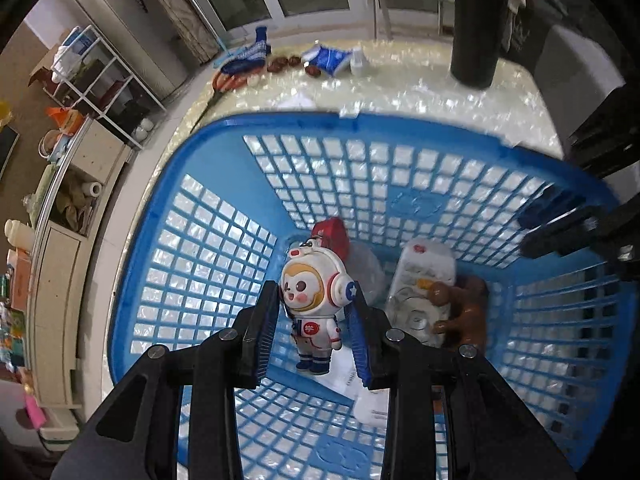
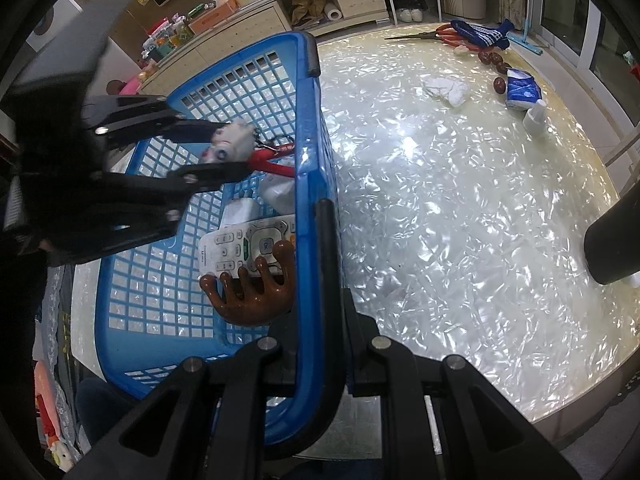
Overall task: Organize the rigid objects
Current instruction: 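Carry the figurine over the basket and open the left tool to drop it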
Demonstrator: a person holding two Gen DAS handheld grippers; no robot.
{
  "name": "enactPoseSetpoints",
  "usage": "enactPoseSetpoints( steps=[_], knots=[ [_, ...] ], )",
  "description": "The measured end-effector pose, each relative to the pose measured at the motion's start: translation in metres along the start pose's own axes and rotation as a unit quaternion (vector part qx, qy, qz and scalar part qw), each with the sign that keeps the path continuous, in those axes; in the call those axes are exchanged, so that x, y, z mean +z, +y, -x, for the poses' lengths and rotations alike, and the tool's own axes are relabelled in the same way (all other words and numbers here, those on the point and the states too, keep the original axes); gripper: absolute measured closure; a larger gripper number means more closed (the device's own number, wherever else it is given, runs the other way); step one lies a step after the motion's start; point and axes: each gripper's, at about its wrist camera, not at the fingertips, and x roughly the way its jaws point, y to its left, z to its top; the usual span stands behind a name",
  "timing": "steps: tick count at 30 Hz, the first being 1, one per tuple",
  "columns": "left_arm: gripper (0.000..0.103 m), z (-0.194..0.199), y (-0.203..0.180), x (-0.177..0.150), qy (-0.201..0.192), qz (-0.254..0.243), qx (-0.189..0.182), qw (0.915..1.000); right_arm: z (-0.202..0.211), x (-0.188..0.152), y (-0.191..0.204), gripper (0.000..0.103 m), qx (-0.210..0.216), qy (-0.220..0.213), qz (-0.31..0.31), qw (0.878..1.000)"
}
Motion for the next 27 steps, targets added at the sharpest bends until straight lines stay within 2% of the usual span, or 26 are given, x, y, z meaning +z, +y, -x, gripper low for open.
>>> enactPoseSetpoints(
  steps=[6, 14, 24, 27],
  knots=[
    [0.066, -0.013, 0.001, 0.0, 0.025, -0.017, -0.003, 0.9996, 0.0, -0.001, -0.001, 0.089, 0.003, -0.001, 0.0, 1.0],
    [0.066, -0.015, -0.002, 0.001, 0.029, -0.026, -0.004, 0.9992, 0.0, -0.001, -0.001, 0.089, 0.004, -0.001, 0.0, 1.0],
    [0.065, -0.018, -0.015, 0.001, 0.055, -0.054, -0.001, 0.997, -0.002, 0.0, -0.002, 0.089, 0.007, -0.002, 0.0, 1.0],
    [0.043, -0.017, -0.014, 0.001, 0.056, -0.051, -0.005, 0.9971, -0.002, 0.0, -0.002, 0.089, 0.007, -0.002, 0.0, 1.0]
  ],
)
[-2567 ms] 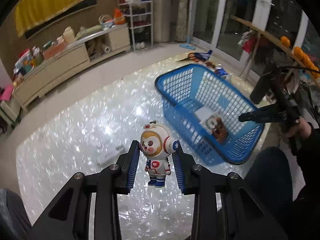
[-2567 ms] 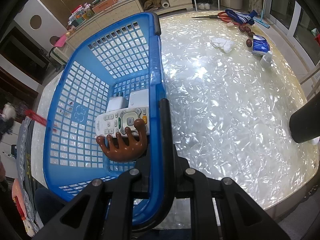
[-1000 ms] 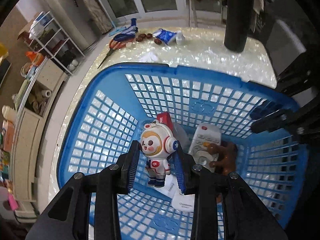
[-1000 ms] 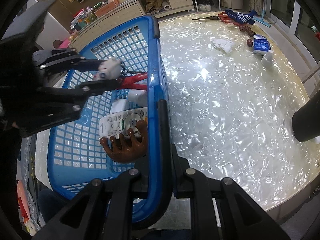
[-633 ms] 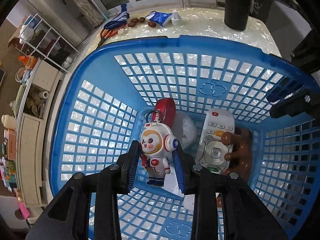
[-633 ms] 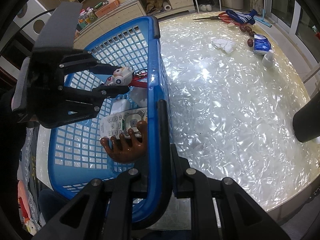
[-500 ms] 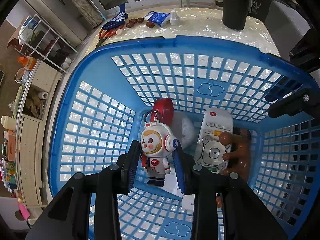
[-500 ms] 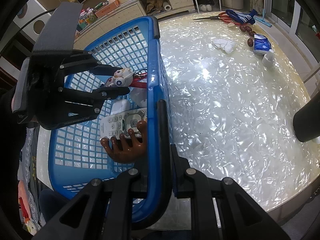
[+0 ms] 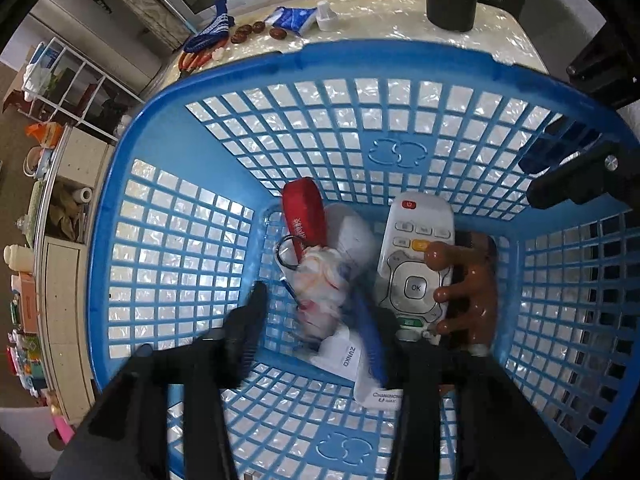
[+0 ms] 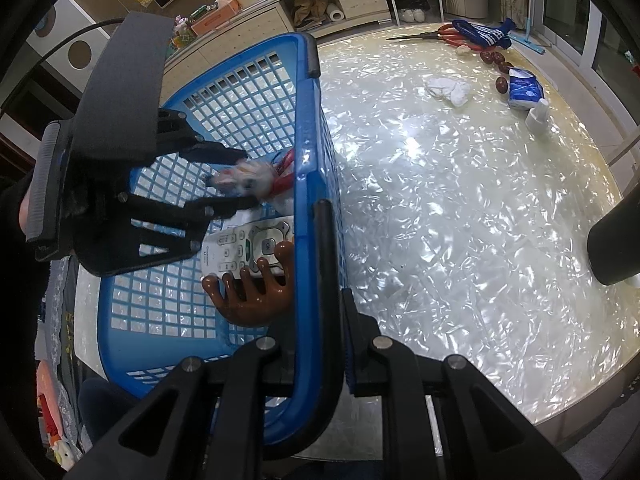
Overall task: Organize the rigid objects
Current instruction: 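Carry the figurine over the basket and open the left tool to drop it, then move the left tool back to the table toward the white USB dongle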
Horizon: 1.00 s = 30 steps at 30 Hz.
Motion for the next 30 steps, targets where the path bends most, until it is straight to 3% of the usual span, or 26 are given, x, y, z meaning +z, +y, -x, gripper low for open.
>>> enactPoseSetpoints(
  steps=[2, 4, 10, 19, 26, 30],
  knots=[
    [0.024, 0.005, 0.001, 0.0, -0.007, 0.004, -0.007, 0.9999, 0.0, 0.0, 0.0, 0.089, 0.0, 0.0, 0.0, 1.0],
    [0.016, 0.01, -0.001, -0.002, -0.007, 0.003, -0.008, 0.9999, 0.0, 0.0, 0.0, 0.088, 0.0, 0.0, 0.0, 1.0],
    [0.001, 0.04, 0.0, -0.008, -0.008, 0.009, -0.008, 0.9999, 0.0, -0.001, 0.001, 0.088, -0.001, 0.001, 0.002, 1.0],
    [0.0, 0.119, 0.017, -0.043, -0.021, 0.05, 0.041, 0.9977, 0.0, 0.001, 0.003, 0.089, -0.005, 0.004, 0.004, 1.0],
    [0.0, 0.149, 0.019, -0.117, 0.015, 0.091, 0.049, 0.9945, 0.0, 0.002, 0.005, 0.089, -0.011, 0.007, 0.006, 1.0],
    [0.0, 0.15, 0.03, -0.167, 0.033, 0.146, 0.05, 0.9874, 0.0, 0.001, 0.009, 0.089, -0.018, 0.009, 0.01, 1.0]
  ],
)
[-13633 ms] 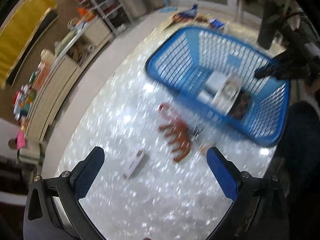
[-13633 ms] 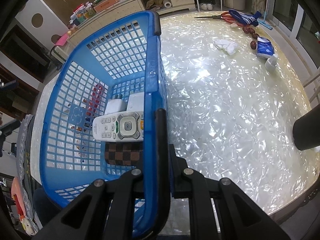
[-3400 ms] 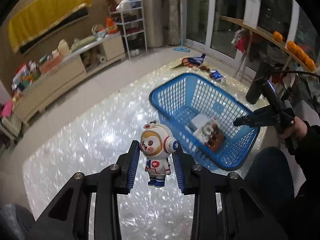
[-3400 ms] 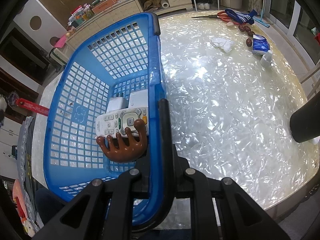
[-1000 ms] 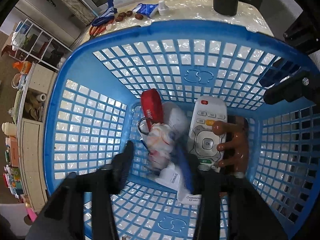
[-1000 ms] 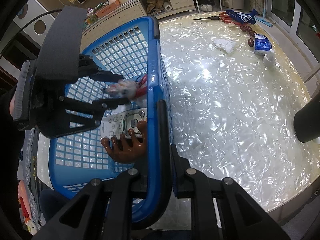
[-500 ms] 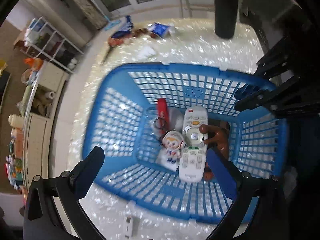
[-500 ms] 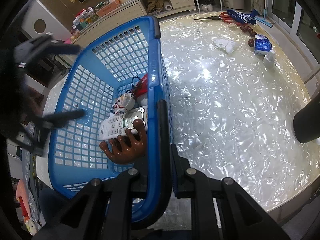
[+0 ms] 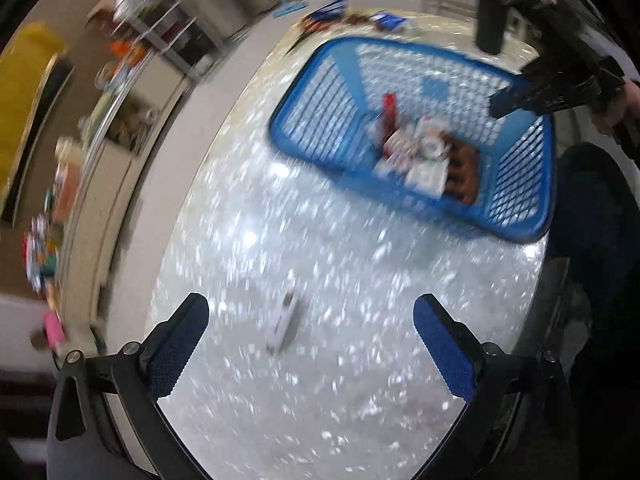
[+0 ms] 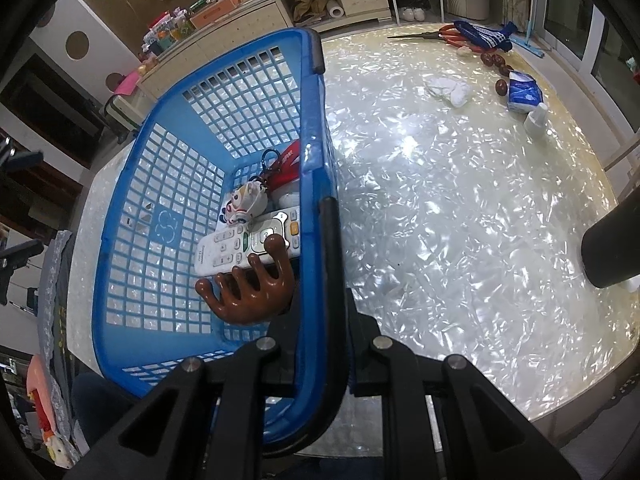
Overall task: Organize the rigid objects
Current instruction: 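Move the left tool back to the table toward the white USB dongle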
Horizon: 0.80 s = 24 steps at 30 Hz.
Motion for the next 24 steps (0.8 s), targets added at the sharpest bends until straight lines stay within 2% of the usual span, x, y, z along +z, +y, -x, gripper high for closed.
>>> enactPoseSetpoints(
  steps=[5, 8, 14, 20, 24],
  knots=[
    [0.0, -0.023, 0.03, -0.048, 0.024, 0.06, -0.012, 0.9978, 0.001, -0.001, 0.001, 0.089, -0.005, 0.001, 0.001, 1.0],
    [0.0, -0.045, 0.039, -0.066, 0.037, 0.08, -0.009, 0.9961, 0.002, -0.002, 0.002, 0.089, -0.008, 0.003, 0.001, 1.0],
    [0.0, -0.087, 0.045, -0.082, 0.055, 0.069, 0.006, 0.9961, 0.004, -0.002, 0.004, 0.089, -0.017, 0.007, 0.003, 1.0],
    [0.0, -0.116, 0.053, -0.085, 0.042, 0.076, -0.013, 0.9961, 0.003, -0.002, 0.005, 0.089, -0.026, 0.011, 0.002, 1.0],
    [0.0, -0.137, 0.05, -0.082, 0.036, 0.058, -0.012, 0.9976, 0.003, -0.001, 0.004, 0.089, -0.029, 0.012, -0.003, 1.0]
  ],
)
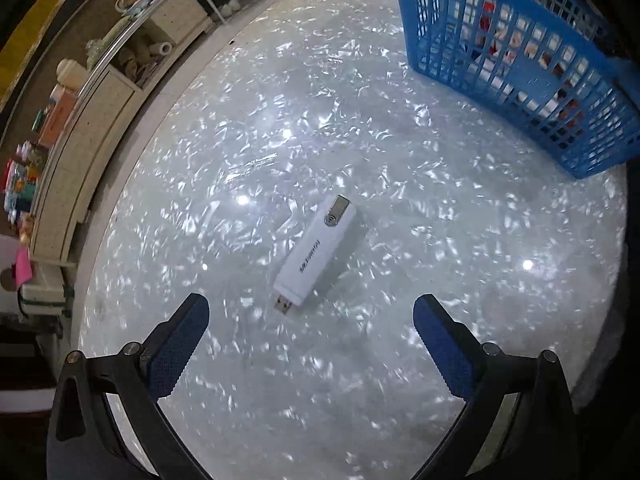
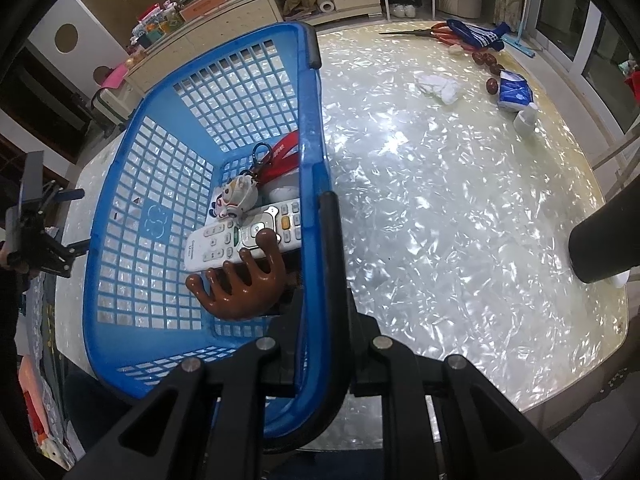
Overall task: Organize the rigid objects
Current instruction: 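Move the left tool back to the table toward the white USB dongle, then grasp the white XUNYOU USB dongle with the left tool and lift it, then carry the dongle over the basket and open the left tool to drop it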
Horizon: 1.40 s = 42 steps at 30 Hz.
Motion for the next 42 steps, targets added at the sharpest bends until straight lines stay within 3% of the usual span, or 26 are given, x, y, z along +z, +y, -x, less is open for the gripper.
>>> enactPoseSetpoints(
  steps=[9, 14, 22, 24, 26, 28, 38, 42],
  knots=[
    [0.001, -0.035, -0.003, 0.01, -0.017, -0.024, -0.011, 0.9995, -0.001, 0.001, -0.001, 0.089, -0.003, 0.003, -0.007, 1.0],
    [0.015, -0.047, 0.005, 0.013, -0.022, -0.023, -0.028, 0.9991, -0.001, 0.001, 0.0, 0.089, -0.008, 0.007, -0.004, 1.0],
    [0.021, -0.052, 0.018, 0.012, -0.031, -0.029, -0.061, 0.9972, -0.002, 0.002, 0.003, 0.089, -0.019, 0.011, -0.006, 1.0],
    [0.031, -0.053, 0.024, 0.01, -0.041, -0.019, -0.089, 0.995, -0.002, 0.002, 0.004, 0.089, -0.022, 0.012, -0.006, 1.0],
    [0.059, -0.053, 0.031, 0.007, -0.043, 0.001, -0.127, 0.991, -0.002, 0.001, 0.005, 0.089, -0.023, 0.014, -0.005, 1.0],
    [0.068, -0.05, 0.028, 0.003, -0.05, -0.008, -0.137, 0.9892, -0.002, 0.001, 0.007, 0.089, -0.028, 0.015, -0.003, 1.0],
    [0.069, -0.037, 0.01, -0.013, -0.068, 0.021, -0.114, 0.9909, -0.003, 0.001, 0.003, 0.089, -0.026, 0.013, -0.007, 1.0],
    [0.069, -0.018, 0.004, -0.02, -0.103, 0.028, -0.102, 0.989, -0.004, 0.001, 0.003, 0.089, -0.024, 0.013, -0.006, 1.0]
  ],
)
